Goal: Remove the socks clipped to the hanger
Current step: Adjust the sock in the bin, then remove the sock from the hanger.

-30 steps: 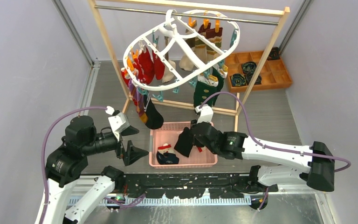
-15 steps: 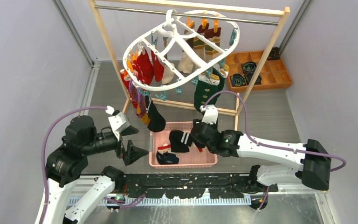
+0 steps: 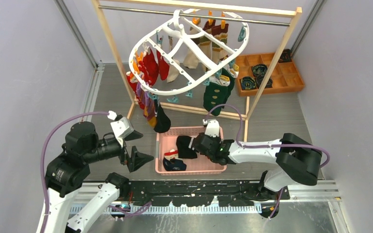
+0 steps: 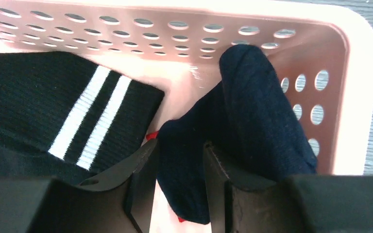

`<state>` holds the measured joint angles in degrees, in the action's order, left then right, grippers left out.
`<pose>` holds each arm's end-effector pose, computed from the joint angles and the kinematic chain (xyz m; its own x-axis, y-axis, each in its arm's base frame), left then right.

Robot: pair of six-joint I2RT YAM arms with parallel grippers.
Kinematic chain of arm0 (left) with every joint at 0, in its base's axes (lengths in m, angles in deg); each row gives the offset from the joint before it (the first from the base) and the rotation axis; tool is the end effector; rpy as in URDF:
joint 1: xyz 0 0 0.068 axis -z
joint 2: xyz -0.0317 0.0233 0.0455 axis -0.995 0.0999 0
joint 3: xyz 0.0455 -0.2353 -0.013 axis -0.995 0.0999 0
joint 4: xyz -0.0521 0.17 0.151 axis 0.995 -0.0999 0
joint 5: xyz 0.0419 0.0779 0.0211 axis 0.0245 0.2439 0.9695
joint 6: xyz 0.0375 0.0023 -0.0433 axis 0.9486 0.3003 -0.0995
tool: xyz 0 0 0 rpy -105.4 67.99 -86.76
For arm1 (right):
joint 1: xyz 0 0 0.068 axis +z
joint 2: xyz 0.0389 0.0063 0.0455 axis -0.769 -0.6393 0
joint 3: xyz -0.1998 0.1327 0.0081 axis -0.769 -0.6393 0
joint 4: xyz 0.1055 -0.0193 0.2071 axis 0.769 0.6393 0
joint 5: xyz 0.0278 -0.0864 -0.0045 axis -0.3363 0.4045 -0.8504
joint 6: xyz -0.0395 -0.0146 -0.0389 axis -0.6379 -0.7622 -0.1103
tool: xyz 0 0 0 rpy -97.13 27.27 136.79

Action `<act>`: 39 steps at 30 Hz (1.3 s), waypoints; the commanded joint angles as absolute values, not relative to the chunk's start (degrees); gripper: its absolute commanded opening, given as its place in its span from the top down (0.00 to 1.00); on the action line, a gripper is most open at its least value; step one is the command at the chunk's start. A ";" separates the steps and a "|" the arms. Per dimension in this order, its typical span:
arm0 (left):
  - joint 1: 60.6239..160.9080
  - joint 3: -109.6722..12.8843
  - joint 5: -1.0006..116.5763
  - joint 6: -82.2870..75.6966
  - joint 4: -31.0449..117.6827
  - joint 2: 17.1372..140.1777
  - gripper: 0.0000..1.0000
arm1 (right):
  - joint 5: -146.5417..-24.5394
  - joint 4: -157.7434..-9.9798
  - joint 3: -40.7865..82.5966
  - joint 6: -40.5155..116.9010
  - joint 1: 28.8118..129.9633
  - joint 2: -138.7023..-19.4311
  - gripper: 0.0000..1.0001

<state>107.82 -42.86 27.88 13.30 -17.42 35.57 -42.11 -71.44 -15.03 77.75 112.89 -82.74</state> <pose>0.0502 -0.0492 0.3634 -0.3034 0.2073 -0.9300 0.8602 0.4794 -0.1738 0.1358 0.2108 0.1422 -0.6878 -0.0513 -0.7241 -0.1165 0.9924 0.0403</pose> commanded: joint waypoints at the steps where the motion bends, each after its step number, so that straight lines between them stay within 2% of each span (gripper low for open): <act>1: 107.73 -44.55 28.64 13.81 -16.48 35.24 0.00 | -39.81 -80.26 -16.61 77.73 116.38 -77.21 0.52; 6: 107.73 -44.43 29.81 13.77 -16.82 35.33 0.00 | -30.00 -87.87 -14.36 67.38 125.99 -69.37 0.28; 10: 107.73 -44.81 30.60 14.06 -18.01 35.74 0.00 | -29.68 -92.93 -7.90 59.00 129.42 -70.34 0.14; 15: 107.73 -46.12 30.80 14.73 -19.67 36.13 0.00 | -31.81 -99.69 -0.54 51.77 129.52 -75.29 0.10; 22: 107.69 -47.15 30.30 15.13 -21.28 35.95 0.00 | -28.32 -106.24 7.87 45.19 128.42 -84.05 0.13; 24: 107.73 -47.70 30.20 15.36 -21.76 36.02 0.00 | -25.75 -107.29 9.59 43.86 127.86 -85.97 0.19; 26: 107.73 -48.21 30.14 15.56 -22.32 35.96 0.01 | -24.79 -109.09 10.07 42.30 127.37 -86.59 0.38; 29: 107.73 -48.89 29.69 16.37 -23.65 35.95 0.02 | -25.97 -109.93 10.05 41.40 127.35 -85.96 0.56; 30: 107.73 -48.86 29.63 16.55 -23.77 35.83 0.02 | -26.32 -109.46 10.12 41.43 127.39 -85.71 0.65; 32: 107.69 -48.62 29.33 16.80 -23.67 35.70 0.03 | -26.92 -108.32 9.90 42.33 127.59 -84.86 0.90; 33: 107.73 -48.46 29.16 16.95 -23.62 35.73 0.03 | -27.30 -108.20 9.49 42.70 127.78 -84.26 0.98; 39: 107.73 -47.49 28.01 16.46 -22.34 35.99 0.04 | -42.72 -100.26 8.34 49.15 128.92 -76.97 0.99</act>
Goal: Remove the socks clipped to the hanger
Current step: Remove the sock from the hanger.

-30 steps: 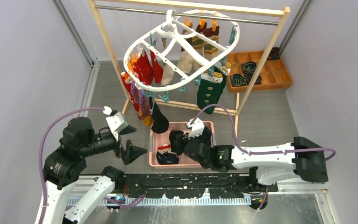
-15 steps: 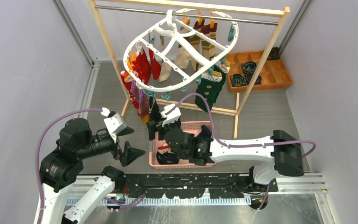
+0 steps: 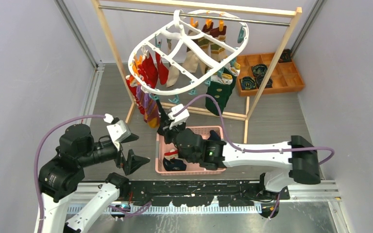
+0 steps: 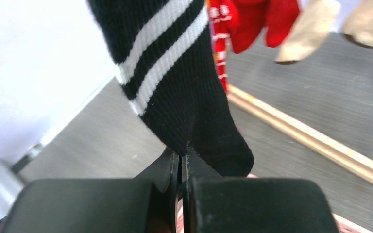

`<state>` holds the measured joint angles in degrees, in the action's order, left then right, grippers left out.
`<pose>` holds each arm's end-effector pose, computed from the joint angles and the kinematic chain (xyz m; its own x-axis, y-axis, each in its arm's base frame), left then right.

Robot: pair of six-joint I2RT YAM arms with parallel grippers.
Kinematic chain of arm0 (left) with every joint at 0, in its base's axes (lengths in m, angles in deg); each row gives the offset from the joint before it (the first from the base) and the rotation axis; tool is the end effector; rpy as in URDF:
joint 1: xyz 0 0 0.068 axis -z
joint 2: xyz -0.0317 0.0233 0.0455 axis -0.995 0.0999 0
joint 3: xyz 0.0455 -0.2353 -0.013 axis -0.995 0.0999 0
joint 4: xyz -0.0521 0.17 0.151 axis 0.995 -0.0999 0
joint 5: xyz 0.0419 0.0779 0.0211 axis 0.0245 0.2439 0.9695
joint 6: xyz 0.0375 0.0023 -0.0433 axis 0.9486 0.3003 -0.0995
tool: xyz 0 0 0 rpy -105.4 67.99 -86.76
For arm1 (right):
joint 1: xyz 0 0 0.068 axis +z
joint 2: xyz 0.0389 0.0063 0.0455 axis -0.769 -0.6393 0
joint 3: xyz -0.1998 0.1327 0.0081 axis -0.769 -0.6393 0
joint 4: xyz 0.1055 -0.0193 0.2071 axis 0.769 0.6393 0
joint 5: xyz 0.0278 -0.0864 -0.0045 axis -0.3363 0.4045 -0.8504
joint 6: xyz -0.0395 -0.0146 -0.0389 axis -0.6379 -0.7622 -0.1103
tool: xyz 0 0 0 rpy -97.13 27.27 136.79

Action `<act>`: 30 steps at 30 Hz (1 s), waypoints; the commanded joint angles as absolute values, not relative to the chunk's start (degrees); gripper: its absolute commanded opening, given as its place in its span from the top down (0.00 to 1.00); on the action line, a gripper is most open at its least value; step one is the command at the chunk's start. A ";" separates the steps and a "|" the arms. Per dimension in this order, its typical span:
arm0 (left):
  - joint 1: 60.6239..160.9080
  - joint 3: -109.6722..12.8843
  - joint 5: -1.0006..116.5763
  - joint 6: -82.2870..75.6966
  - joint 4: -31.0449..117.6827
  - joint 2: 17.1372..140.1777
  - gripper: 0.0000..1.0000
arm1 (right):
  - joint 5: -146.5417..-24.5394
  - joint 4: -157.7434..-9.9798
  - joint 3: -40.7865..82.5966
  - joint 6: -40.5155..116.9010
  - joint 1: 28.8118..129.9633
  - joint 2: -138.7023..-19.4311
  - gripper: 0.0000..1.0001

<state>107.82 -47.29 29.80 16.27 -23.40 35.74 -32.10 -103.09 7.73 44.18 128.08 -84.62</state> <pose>0.0384 -0.0429 0.3709 -0.2860 0.2470 -0.9258 0.8574 0.4975 -0.1322 0.0978 0.3152 0.3000 -0.1375 0.0950 -0.9859 -0.5132 0.8445 0.1530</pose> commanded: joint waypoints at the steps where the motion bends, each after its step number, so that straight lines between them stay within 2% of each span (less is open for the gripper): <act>1: 107.73 -47.32 27.83 16.26 -22.01 36.02 0.04 | -45.53 -99.51 7.84 51.28 128.96 -75.07 0.99; 8: 107.73 -45.43 22.07 15.20 -18.74 37.16 0.00 | -61.68 -98.33 1.32 63.68 129.00 -63.77 0.99; 14: 107.73 -44.91 16.84 12.66 -14.09 40.22 0.01 | -69.18 -96.55 0.49 67.37 128.99 -60.96 0.99; 30: 107.73 -38.32 4.99 -1.90 1.10 42.20 0.03 | -79.99 -105.35 -1.99 72.64 128.94 -57.82 0.99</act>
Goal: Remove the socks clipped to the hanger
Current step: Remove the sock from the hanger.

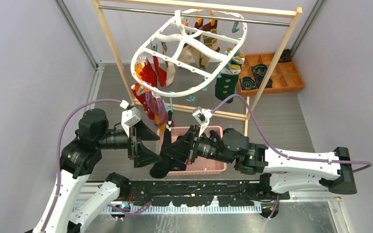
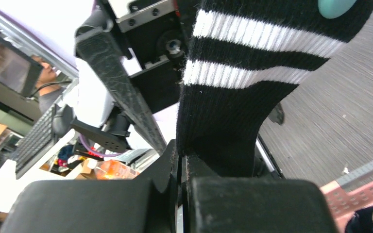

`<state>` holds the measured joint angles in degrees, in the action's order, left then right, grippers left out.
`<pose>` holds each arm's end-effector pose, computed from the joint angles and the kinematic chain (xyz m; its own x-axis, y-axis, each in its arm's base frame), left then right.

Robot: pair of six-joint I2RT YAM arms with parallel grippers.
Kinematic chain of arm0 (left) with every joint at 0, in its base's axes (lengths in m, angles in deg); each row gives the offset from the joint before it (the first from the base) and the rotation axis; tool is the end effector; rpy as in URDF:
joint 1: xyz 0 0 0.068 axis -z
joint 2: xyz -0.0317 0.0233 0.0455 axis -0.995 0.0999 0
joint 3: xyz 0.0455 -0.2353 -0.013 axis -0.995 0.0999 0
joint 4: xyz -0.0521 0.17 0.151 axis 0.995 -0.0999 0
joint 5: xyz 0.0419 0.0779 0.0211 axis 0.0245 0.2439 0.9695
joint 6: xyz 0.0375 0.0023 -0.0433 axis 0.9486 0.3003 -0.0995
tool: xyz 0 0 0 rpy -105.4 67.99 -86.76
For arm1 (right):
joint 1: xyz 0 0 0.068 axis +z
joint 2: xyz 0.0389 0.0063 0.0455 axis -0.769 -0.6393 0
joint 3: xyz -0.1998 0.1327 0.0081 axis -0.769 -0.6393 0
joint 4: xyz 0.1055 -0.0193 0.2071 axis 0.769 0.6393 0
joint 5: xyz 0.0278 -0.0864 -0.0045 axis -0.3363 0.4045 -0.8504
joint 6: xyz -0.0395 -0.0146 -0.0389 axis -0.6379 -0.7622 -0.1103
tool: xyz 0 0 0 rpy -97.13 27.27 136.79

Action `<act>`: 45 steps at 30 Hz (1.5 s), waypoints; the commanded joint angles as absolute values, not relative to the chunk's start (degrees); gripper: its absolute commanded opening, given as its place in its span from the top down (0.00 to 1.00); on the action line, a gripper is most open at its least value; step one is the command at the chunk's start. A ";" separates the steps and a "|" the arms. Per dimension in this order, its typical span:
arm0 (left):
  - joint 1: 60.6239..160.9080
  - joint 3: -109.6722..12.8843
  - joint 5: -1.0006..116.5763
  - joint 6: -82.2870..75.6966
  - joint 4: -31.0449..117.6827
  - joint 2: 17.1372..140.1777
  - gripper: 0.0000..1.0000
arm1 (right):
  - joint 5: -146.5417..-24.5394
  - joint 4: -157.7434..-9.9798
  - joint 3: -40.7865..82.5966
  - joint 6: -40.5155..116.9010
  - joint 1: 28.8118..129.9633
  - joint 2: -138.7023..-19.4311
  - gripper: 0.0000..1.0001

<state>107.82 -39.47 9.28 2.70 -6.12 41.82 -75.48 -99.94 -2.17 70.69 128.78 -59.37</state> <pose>0.0773 -0.0707 0.3639 -0.4416 0.1344 -0.8871 0.8878 0.2080 -0.4105 0.0504 0.2398 0.3550 -0.5971 0.2399 -0.7654 -0.7658 0.1137 0.6330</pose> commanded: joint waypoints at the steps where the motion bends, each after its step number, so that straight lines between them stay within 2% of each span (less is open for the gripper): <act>1: 107.73 -38.03 4.47 -2.72 1.94 42.39 0.03 | -80.26 -105.78 -2.04 72.82 128.94 -57.98 0.99; 4: 107.73 -37.60 3.03 -3.85 3.26 43.06 0.04 | -80.75 -107.52 -2.61 73.83 128.93 -57.98 0.99; 8: 107.82 -36.78 1.71 -6.23 5.40 43.26 0.11 | -80.63 -109.88 -3.06 74.69 128.86 -58.05 0.99; 14: 108.23 -34.63 0.61 -9.91 7.42 42.12 0.30 | -78.37 -110.04 -2.97 74.86 128.85 -58.47 0.99; 17: 108.60 -32.44 1.85 -13.53 10.22 40.60 0.50 | -76.19 -109.67 -2.73 75.14 128.94 -59.07 0.99; 18: 108.73 -31.99 2.60 -14.26 10.82 40.08 0.58 | -75.50 -109.49 -2.56 75.22 128.89 -59.19 0.99; 20: 108.85 -31.42 5.13 -15.02 11.19 39.26 0.84 | -74.00 -108.49 -2.05 75.32 128.88 -59.58 0.97; 22: 108.86 -31.17 7.73 -15.02 11.35 38.36 0.98 | -71.83 -107.31 -1.75 75.32 128.92 -59.38 0.92; 25: 108.88 -30.91 10.12 -14.57 11.59 37.56 1.00 | -68.28 -105.13 -1.38 75.32 128.89 -58.71 0.78; 26: 108.88 -30.85 10.64 -14.07 11.47 37.43 1.00 | -66.62 -103.72 -0.93 75.07 128.94 -58.38 0.71; 27: 108.88 -30.95 11.47 -13.11 11.17 37.24 1.00 | -64.76 -101.88 -0.31 74.52 129.00 -57.82 0.58; 30: 108.88 -31.11 14.46 -10.22 9.78 36.46 1.00 | -56.34 -93.74 3.33 72.15 129.17 -57.10 0.38; 31: 108.88 -31.22 14.87 -9.23 9.41 36.29 0.99 | -53.75 -91.09 5.21 70.83 129.28 -57.32 0.29; 33: 108.95 -31.60 15.47 -7.82 8.56 36.13 0.99 | -49.49 -85.63 9.63 68.19 129.53 -58.80 0.20; 37: 108.96 -31.86 15.36 -5.51 7.19 36.14 0.99 | -41.89 -76.32 19.56 62.93 130.20 -64.73 0.18; 45: 109.22 -32.22 12.52 -2.85 5.72 35.67 0.99 | -36.98 -71.95 29.93 52.53 130.57 -72.55 0.18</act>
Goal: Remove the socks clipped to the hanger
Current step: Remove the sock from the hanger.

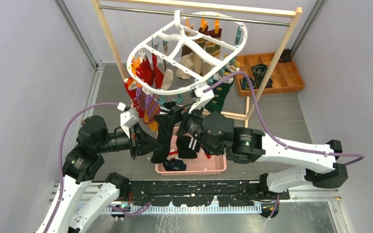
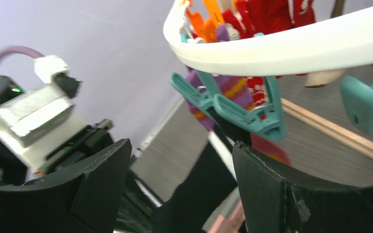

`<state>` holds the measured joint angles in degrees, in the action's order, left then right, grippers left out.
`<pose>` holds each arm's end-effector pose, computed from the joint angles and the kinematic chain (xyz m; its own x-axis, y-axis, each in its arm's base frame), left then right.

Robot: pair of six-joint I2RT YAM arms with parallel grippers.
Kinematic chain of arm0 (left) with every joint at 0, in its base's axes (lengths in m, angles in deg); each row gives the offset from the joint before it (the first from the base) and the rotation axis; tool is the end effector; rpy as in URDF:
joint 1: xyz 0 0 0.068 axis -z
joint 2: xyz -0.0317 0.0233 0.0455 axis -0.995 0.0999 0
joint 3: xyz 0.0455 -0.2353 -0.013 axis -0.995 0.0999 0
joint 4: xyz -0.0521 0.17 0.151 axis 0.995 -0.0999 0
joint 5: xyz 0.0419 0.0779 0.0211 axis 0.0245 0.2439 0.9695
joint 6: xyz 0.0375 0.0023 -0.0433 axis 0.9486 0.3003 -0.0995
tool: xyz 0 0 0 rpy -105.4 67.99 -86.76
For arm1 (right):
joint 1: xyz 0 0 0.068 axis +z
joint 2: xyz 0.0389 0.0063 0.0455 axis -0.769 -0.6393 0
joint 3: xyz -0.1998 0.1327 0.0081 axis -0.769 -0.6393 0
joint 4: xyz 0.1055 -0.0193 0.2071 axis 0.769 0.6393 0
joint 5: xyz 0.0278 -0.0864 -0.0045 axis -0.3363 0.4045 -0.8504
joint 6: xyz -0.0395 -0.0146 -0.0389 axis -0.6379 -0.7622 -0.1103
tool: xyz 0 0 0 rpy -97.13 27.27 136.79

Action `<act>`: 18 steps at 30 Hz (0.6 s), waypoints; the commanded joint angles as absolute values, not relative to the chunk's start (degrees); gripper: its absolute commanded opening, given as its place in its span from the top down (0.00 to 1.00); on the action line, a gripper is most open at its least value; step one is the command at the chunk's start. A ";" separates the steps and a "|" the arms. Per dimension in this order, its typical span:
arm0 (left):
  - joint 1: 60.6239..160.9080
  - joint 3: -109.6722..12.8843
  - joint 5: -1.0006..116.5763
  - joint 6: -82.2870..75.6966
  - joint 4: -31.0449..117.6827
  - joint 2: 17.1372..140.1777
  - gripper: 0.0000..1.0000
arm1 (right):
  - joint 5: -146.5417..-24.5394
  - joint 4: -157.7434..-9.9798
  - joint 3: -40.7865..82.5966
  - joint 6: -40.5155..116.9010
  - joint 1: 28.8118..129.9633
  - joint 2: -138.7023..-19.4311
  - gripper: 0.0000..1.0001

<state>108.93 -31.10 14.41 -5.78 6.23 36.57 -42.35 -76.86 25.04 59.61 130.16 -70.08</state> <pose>0.0794 -0.0715 0.3515 -0.4360 0.0343 -0.8993 0.8723 0.2619 -0.4130 0.0690 0.2529 0.4206 -0.3305 0.3394 -0.8807 -0.6160 0.6294 0.4737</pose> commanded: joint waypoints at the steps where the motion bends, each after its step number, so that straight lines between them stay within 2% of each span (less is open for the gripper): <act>1: 109.23 -32.29 12.18 -2.27 5.29 35.36 0.99 | -36.84 -71.60 30.33 51.80 130.56 -72.86 0.18; 18: 109.23 -32.20 9.28 1.06 3.39 33.05 0.99 | -40.65 -73.71 39.02 41.58 130.17 -79.12 0.19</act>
<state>109.00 -31.10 10.94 -0.23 3.50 33.53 -39.88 -72.42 34.41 45.16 130.20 -77.75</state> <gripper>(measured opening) 0.025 0.810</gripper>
